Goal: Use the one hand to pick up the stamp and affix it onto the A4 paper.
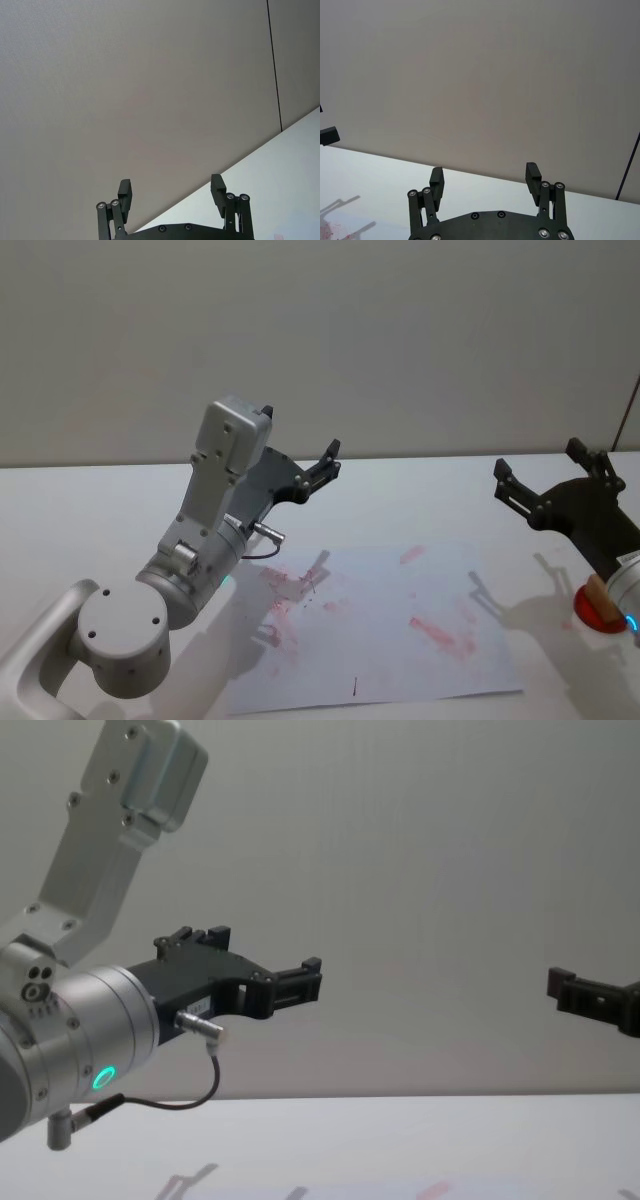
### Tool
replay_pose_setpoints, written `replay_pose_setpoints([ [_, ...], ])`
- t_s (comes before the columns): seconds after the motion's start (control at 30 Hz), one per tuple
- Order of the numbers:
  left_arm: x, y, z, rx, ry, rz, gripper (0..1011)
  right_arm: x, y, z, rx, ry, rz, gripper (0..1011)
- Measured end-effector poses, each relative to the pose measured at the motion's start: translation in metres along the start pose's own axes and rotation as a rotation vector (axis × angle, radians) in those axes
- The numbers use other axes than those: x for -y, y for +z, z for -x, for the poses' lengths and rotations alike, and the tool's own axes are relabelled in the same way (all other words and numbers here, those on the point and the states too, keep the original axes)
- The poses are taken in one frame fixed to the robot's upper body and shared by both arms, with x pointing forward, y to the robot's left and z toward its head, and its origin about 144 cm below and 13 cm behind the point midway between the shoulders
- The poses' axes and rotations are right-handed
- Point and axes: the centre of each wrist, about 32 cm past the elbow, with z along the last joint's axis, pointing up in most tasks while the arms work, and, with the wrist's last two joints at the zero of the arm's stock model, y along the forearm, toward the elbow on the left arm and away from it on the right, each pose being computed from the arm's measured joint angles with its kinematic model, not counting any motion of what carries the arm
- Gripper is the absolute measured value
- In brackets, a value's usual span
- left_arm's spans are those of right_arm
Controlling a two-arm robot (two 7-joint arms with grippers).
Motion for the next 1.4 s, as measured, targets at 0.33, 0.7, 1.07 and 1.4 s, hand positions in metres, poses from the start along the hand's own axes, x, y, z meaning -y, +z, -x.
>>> replay_pose_setpoints([
  [0.33, 0.0000, 0.0000, 0.0000, 0.000, 0.000, 0.000, 1001, 0.0000, 0.0000, 0.0000, 0.000, 0.000, 0.000, 1003],
  [0.7, 0.0000, 0.0000, 0.0000, 0.000, 0.000, 0.000, 1001, 0.0000, 0.0000, 0.0000, 0.000, 0.000, 0.000, 1003],
  [1.07, 0.0000, 0.0000, 0.0000, 0.000, 0.000, 0.000, 1001, 0.0000, 0.0000, 0.0000, 0.000, 0.000, 0.000, 1003],
  [1.4, 0.0000, 0.0000, 0.0000, 0.000, 0.000, 0.000, 1001, 0.0000, 0.0000, 0.0000, 0.000, 0.000, 0.000, 1003],
])
